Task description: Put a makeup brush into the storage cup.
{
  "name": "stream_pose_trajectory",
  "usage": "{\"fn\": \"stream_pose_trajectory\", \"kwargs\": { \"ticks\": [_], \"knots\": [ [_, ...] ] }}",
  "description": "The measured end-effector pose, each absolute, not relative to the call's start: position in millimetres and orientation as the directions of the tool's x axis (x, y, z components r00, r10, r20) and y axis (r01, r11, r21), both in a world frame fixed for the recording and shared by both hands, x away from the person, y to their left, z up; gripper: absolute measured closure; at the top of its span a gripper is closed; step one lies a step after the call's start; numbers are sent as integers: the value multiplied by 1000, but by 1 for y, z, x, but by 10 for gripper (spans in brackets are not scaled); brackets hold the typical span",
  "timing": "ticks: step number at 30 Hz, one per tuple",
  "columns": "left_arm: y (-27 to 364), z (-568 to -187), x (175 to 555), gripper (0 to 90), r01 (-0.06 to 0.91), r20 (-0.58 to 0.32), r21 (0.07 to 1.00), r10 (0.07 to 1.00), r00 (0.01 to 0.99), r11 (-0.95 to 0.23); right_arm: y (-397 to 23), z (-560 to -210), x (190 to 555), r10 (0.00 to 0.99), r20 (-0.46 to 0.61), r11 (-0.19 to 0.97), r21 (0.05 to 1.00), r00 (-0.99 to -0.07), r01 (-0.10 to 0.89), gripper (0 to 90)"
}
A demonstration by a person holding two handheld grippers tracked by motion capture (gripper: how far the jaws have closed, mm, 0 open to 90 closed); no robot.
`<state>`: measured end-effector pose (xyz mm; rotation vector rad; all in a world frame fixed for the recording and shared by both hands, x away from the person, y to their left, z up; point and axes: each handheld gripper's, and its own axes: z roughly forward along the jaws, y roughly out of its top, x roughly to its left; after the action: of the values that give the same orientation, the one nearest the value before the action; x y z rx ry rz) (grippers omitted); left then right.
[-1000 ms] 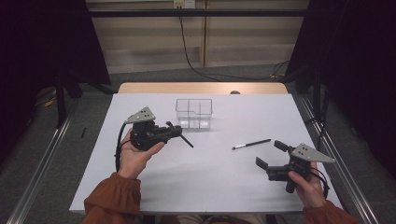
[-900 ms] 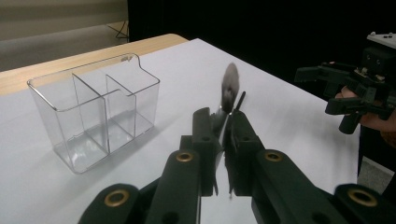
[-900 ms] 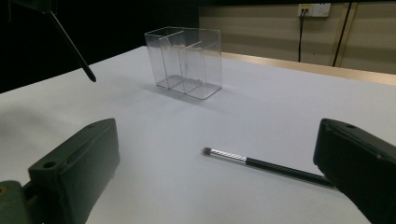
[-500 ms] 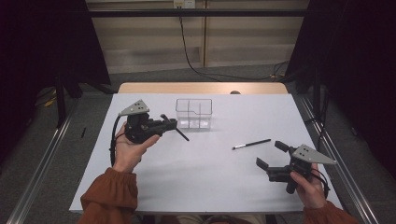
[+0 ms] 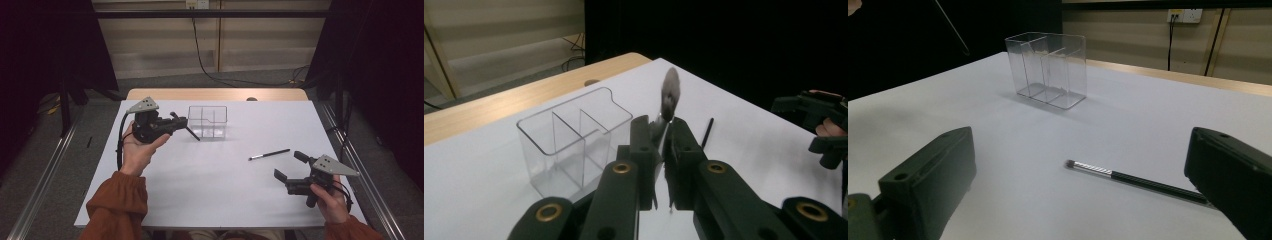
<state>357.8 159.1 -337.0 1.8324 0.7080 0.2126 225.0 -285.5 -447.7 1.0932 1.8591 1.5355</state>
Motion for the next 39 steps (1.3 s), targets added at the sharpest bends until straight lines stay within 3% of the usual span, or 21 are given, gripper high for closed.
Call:
{"fn": "stream_pose_trajectory", "kwargs": {
  "ticks": [14, 39],
  "knots": [
    [159, -314, 383, 839, 341, -157, 917, 602, 783, -204, -286, -448, 225, 816, 120, 49, 960, -566, 274, 2],
    [154, -313, 426, 839, 362, -156, 914, 663, 732, -184, -285, -448, 225, 810, 127, 44, 960, -573, 275, 1]
  ]
}}
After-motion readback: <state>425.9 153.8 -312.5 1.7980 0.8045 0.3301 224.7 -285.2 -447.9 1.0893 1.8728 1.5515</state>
